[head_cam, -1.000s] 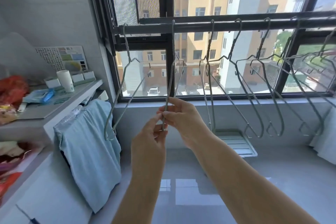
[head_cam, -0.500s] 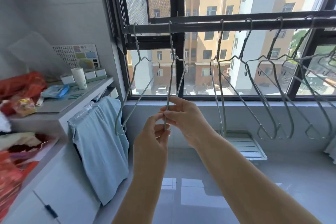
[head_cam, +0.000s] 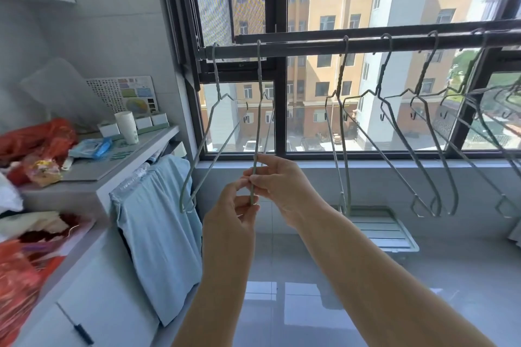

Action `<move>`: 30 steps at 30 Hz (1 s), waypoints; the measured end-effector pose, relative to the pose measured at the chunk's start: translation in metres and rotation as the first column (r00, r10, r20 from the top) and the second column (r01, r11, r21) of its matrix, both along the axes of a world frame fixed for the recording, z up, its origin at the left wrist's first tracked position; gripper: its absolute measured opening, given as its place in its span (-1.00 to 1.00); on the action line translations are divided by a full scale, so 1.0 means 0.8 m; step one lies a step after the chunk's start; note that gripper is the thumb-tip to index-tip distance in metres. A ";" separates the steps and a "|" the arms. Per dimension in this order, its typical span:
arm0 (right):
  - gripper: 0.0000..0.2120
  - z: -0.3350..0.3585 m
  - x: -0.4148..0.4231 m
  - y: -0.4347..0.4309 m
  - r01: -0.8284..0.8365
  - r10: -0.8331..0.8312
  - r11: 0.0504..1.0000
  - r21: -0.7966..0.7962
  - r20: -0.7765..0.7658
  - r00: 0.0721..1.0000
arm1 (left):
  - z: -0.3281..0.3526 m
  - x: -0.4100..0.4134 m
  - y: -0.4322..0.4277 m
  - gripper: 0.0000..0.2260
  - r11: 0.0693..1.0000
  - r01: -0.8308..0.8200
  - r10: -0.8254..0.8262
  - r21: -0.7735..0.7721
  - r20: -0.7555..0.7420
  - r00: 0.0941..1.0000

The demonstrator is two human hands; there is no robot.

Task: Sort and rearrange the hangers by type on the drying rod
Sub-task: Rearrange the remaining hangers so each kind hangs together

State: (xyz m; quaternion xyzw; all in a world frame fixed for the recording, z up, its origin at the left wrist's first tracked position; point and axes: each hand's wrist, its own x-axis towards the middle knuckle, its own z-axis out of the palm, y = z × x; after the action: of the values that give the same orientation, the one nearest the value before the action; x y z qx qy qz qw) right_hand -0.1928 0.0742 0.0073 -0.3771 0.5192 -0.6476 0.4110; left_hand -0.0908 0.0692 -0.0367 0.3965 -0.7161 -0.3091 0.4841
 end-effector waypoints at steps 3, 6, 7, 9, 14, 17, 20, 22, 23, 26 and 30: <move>-0.74 0.002 0.004 -0.001 -0.004 0.004 1.000 0.024 -0.023 1.000 | 0.000 0.003 -0.002 -0.71 1.000 0.006 -0.006 -0.010 -0.002 1.000; -0.67 0.002 0.003 -0.002 0.000 0.000 1.000 0.022 -0.006 1.000 | -0.003 0.002 -0.005 -0.72 1.000 0.007 -0.007 0.002 -0.001 1.000; -0.70 0.001 0.003 -0.002 0.003 -0.003 1.000 0.024 -0.003 1.000 | -0.004 0.000 -0.006 -0.73 1.000 0.005 -0.005 0.006 0.001 1.000; -0.69 0.000 0.003 -0.002 0.024 -0.022 0.999 0.045 -0.036 0.999 | -0.006 -0.005 -0.007 -0.73 1.000 0.001 -0.001 0.006 0.007 1.000; -0.54 0.009 -0.010 0.028 0.244 -0.164 0.968 0.050 -0.611 0.775 | -0.008 -0.013 -0.003 -0.68 0.996 -0.044 0.048 -0.076 0.052 0.998; -0.54 0.020 -0.037 0.067 0.412 -0.441 0.881 -0.234 -0.723 0.532 | -0.006 -0.015 -0.003 -0.61 0.993 -0.040 0.049 -0.113 0.079 0.996; -0.54 0.018 -0.067 0.091 0.540 -0.572 0.786 -0.301 -0.685 0.452 | 0.003 -0.016 0.000 -0.57 0.973 -0.091 0.113 -0.210 0.095 0.989; -0.53 0.011 -0.079 0.094 0.554 -0.522 0.814 -0.175 -0.640 0.564 | 0.009 -0.024 0.007 -0.61 0.937 -0.097 0.120 -0.336 0.049 0.992; -0.54 0.008 -0.082 0.093 0.540 -0.497 0.835 -0.110 -0.573 0.652 | 0.011 -0.030 0.014 -0.63 0.933 -0.068 0.083 -0.353 0.028 0.996; -0.61 0.000 -0.084 0.085 0.447 -0.436 0.894 -0.010 -0.239 0.867 | 0.011 -0.054 0.033 -0.63 0.966 0.174 -0.167 -0.192 0.055 0.984; -0.63 -0.006 -0.090 0.075 0.291 -0.256 0.951 -0.104 0.263 0.930 | 0.000 -0.078 0.042 -0.64 0.946 0.324 -0.319 -0.019 0.119 0.940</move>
State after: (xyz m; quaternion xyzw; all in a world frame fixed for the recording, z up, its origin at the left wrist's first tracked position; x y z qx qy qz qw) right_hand -0.2646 0.1341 0.0024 -0.2455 0.4646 -0.7754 0.3502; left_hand -0.1533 0.1025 -0.0364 0.2820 -0.8034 -0.3472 0.3930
